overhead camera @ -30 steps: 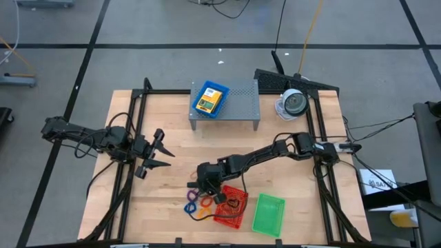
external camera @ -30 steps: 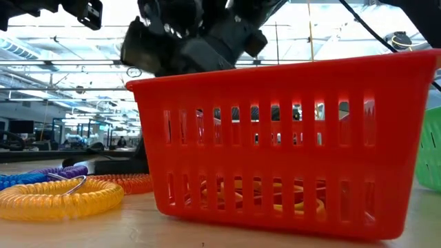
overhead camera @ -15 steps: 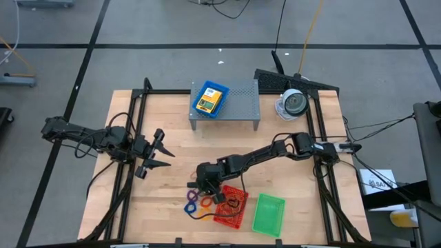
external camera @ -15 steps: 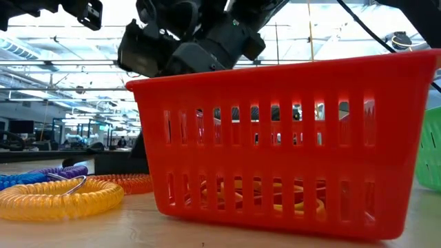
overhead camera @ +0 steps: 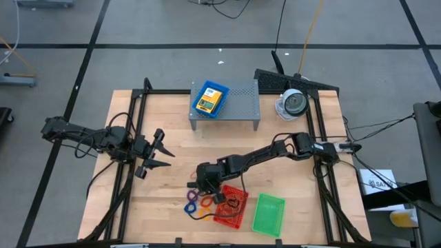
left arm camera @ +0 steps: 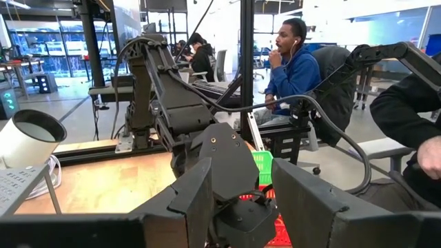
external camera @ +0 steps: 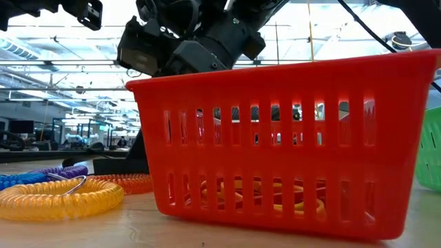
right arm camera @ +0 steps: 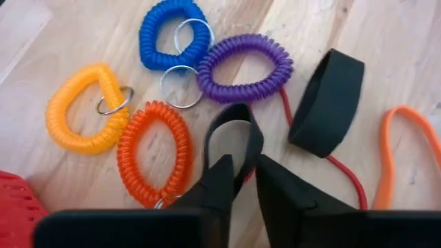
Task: Pick & Place Office Desk Supplies
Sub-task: Put the black rubber band into the red bin
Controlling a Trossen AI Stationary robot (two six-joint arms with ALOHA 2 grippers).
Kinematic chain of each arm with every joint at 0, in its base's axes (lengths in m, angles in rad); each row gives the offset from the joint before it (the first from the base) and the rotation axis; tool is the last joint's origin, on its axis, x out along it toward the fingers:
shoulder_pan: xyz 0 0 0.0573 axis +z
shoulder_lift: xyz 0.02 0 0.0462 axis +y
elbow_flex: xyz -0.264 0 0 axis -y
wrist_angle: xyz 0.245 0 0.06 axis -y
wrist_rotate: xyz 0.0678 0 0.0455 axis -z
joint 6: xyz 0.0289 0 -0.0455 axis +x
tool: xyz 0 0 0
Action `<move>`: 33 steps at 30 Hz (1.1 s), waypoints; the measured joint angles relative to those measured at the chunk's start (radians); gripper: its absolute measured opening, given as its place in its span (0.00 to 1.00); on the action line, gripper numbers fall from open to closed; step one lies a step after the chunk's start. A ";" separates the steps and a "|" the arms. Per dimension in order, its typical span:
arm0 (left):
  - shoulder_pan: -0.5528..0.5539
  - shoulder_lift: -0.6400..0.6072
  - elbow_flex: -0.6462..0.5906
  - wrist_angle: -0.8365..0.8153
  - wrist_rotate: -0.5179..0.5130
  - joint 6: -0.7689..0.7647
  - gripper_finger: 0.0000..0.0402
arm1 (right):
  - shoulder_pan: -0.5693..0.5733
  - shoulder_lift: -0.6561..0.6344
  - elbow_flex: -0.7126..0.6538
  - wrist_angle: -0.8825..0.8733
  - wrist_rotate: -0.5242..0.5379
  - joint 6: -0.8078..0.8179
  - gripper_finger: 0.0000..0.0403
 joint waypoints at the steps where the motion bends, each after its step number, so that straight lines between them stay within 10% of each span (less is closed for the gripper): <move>1: 0.000 0.000 0.000 0.000 0.000 0.000 0.39 | 0.001 0.000 0.000 0.000 0.000 -0.004 0.10; 16: 0.000 0.000 0.000 0.000 0.000 0.000 0.39 | 0.002 -0.016 -0.001 0.033 -0.005 0.017 0.00; 33: 0.000 0.000 0.000 0.001 0.000 0.000 0.39 | 0.002 -0.189 0.000 -0.052 -0.317 0.045 0.00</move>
